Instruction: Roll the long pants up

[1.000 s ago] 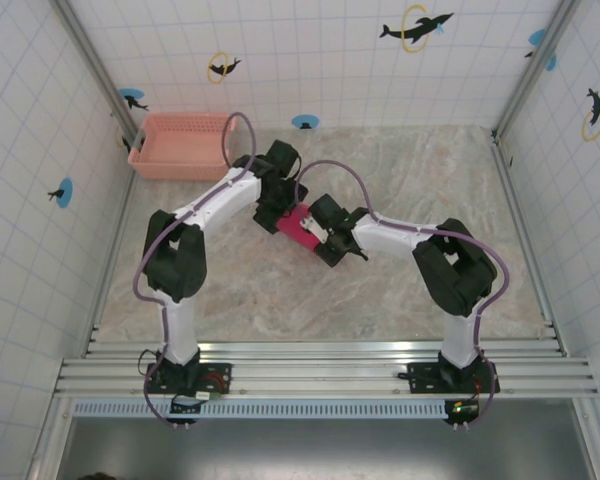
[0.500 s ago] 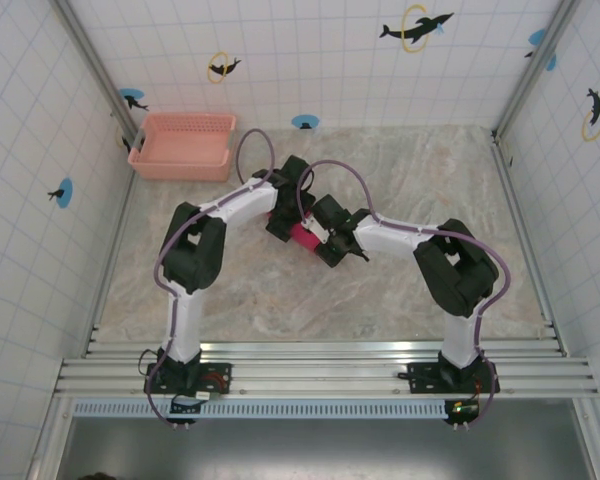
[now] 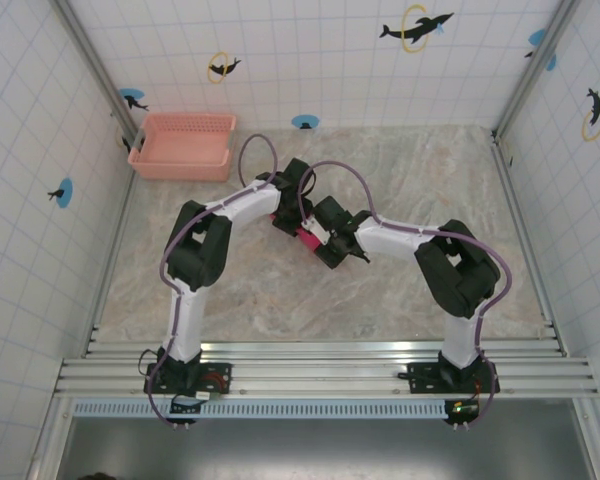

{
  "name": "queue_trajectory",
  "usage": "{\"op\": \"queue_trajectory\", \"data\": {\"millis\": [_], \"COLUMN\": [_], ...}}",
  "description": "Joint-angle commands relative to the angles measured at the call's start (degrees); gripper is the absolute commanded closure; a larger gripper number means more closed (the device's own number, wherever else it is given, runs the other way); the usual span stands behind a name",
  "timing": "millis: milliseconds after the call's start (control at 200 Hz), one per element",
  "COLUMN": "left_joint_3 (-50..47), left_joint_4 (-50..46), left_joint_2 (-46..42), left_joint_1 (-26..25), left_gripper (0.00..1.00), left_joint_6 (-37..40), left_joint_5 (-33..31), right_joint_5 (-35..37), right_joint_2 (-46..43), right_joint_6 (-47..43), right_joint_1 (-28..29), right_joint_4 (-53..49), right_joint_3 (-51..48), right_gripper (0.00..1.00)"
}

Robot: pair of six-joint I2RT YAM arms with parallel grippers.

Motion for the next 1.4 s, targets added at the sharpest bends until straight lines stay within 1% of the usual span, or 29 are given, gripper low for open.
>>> {"op": "queue_trajectory", "data": {"millis": [0,115,140,160,185,200,245,300,320,345,420,485,550,600,706,786,831,911,976,1046,1081,1141,1211,1301,1396], "left_joint_3": [-4.5,-3.2,-3.1,-2.9,-2.7,-2.7,-3.1,-3.4,-3.5,-4.2,-6.3,-7.6,-7.8,-6.2,-2.5,0.0,1.2,3.6,5.3,10.9,14.3,18.9,20.1,16.8,13.7], "left_joint_4": [-2.4,-8.4,-9.3,-10.2,-11.2,-11.8,-12.0,-12.0,-11.6,-10.1,-3.0,6.3,16.3,17.9,16.1,18.0,21.0,32.1,48.2,63.0,67.4,71.9,72.4,72.6,72.1], "left_joint_2": [9.4,9.3,9.3,9.3,9.1,9.0,8.1,6.8,6.2,5.3,3.0,1.1,0.6,0.2,-2.1,-3.3,-4.1,-4.6,-3.6,-0.7,0.9,2.8,2.6,0.0,-2.5], "left_joint_1": [-0.1,-0.5,-0.4,-0.4,-0.3,-0.4,-0.4,-0.4,-0.5,-0.3,0.6,1.7,3.5,4.6,6.4,8.0,9.0,11.0,12.9,15.1,16.3,18.3,21.2,24.9,28.9], "left_gripper": [1.00,1.00,1.00,1.00,1.00,1.00,1.00,1.00,1.00,1.00,1.00,1.00,1.00,1.00,1.00,1.00,1.00,1.00,1.00,1.00,1.00,1.00,1.00,1.00,1.00], "left_joint_6": [0.1,-0.6,-0.5,-0.3,-0.1,0.0,0.7,1.3,1.6,2.1,3.8,6.4,9.4,10.8,14.3,15.8,16.1,15.5,13.1,10.5,9.2,8.3,9.0,10.7,13.1], "left_joint_5": [0.8,0.5,0.8,1.1,1.3,1.4,1.3,0.7,0.4,0.2,0.9,2.1,5.5,6.9,4.9,5.3,6.1,9.3,12.3,15.7,16.8,17.5,16.8,14.2,13.8], "right_joint_5": [-3.7,-3.4,-3.3,-2.9,-2.2,-1.8,-0.6,1.3,1.7,2.2,3.0,2.8,2.5,2.4,3.5,5.0,6.0,6.6,6.6,6.3,6.5,6.9,7.8,8.8,10.1], "right_joint_2": [-1.8,-3.2,-3.9,-4.6,-5.7,-6.4,-8.9,-12.6,-13.8,-15.5,-19.7,-22.5,-25.0,-26.6,-30.7,-32.9,-33.5,-33.6,-33.5,-32.9,-32.3,-31.3,-30.4,-29.4,-28.9], "right_joint_6": [0.3,0.2,0.2,0.2,0.2,0.2,0.2,0.7,1.0,1.4,2.9,3.6,3.6,3.1,3.3,3.9,4.0,3.9,4.6,5.4,5.6,5.6,5.3,5.1,5.2], "right_joint_1": [0.6,-0.1,-0.1,-0.2,-0.3,-0.4,-1.0,-2.3,-3.1,-4.1,-7.9,-11.6,-14.9,-16.8,-19.8,-21.0,-21.3,-21.6,-21.8,-21.9,-21.9,-21.9,-21.9,-22.0,-22.0], "right_joint_4": [-4.0,-5.9,-6.3,-6.8,-7.3,-7.8,-8.6,-9.0,-9.0,-9.0,-9.1,-9.2,-9.4,-9.5,-9.5,-9.7,-10.0,-9.8,-9.1,-8.6,-8.5,-8.4,-8.3,-8.8,-9.4], "right_joint_3": [-1.3,-0.8,-0.7,-0.7,-0.6,-0.6,-0.6,-0.9,-1.0,-1.2,-1.3,-1.2,-1.0,-1.1,-2.3,-3.7,-4.5,-6.1,-7.5,-8.2,-8.5,-8.7,-9.0,-9.1,-9.3], "right_gripper": [1.00,1.00,0.92,0.85,0.73,0.69,0.59,0.44,0.41,0.40,0.40,0.34,0.13,0.01,0.01,0.01,0.01,0.01,0.01,0.01,0.01,0.01,0.01,0.01,0.01]}}
